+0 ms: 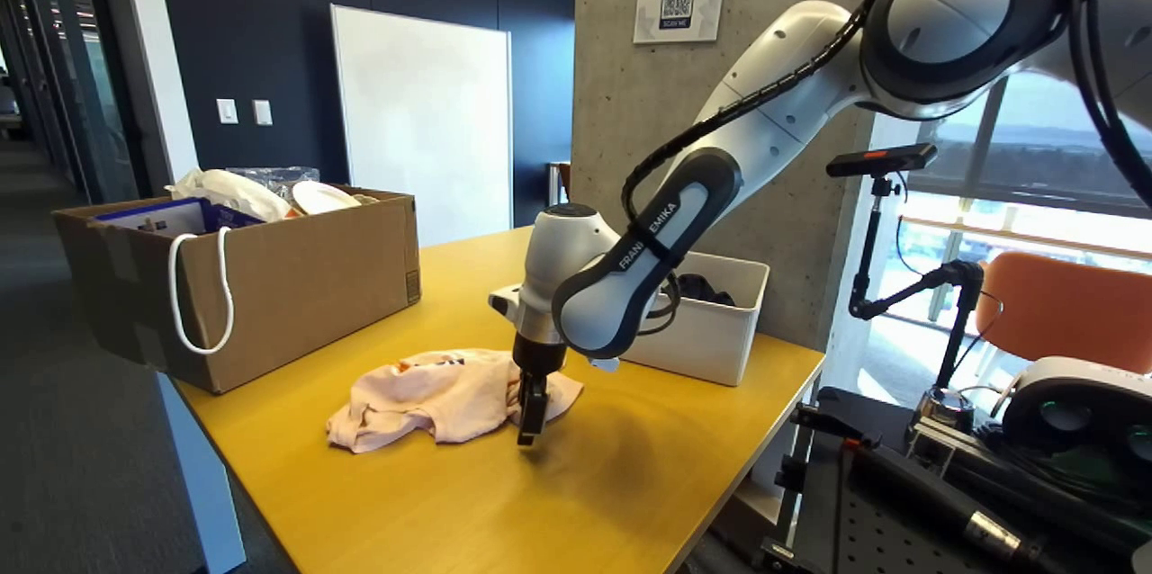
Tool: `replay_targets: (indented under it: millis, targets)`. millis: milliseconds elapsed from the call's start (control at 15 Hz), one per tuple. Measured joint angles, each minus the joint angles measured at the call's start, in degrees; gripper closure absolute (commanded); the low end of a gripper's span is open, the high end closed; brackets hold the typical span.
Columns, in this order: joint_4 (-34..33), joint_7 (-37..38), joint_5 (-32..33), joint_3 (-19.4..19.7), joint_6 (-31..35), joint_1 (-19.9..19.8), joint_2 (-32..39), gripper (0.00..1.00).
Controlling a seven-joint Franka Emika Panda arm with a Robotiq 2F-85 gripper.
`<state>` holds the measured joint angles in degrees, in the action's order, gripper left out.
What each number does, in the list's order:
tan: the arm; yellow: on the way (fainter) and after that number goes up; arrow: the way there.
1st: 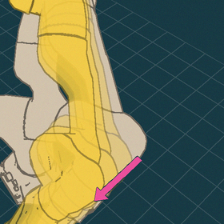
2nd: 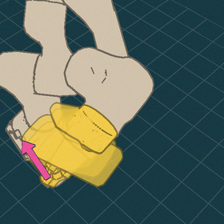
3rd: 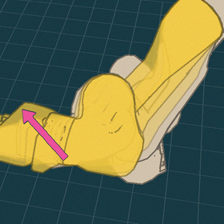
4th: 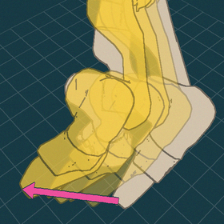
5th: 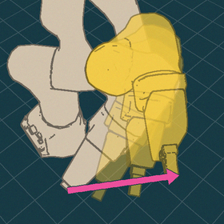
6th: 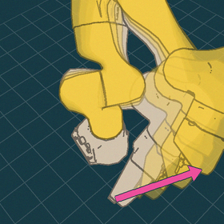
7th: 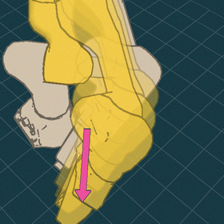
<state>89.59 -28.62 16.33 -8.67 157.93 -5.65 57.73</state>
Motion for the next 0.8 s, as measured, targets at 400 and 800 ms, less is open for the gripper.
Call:
replay_targets:
  millis: [400, 800]
  targets:
    - [-2.55, -1.55, -2.16, -1.22, -3.68, -0.75, 1.99, 0.00]
    - [-2.57, -4.76, -4.30, -4.12, -4.92, -3.42, 2.14, 0.00]
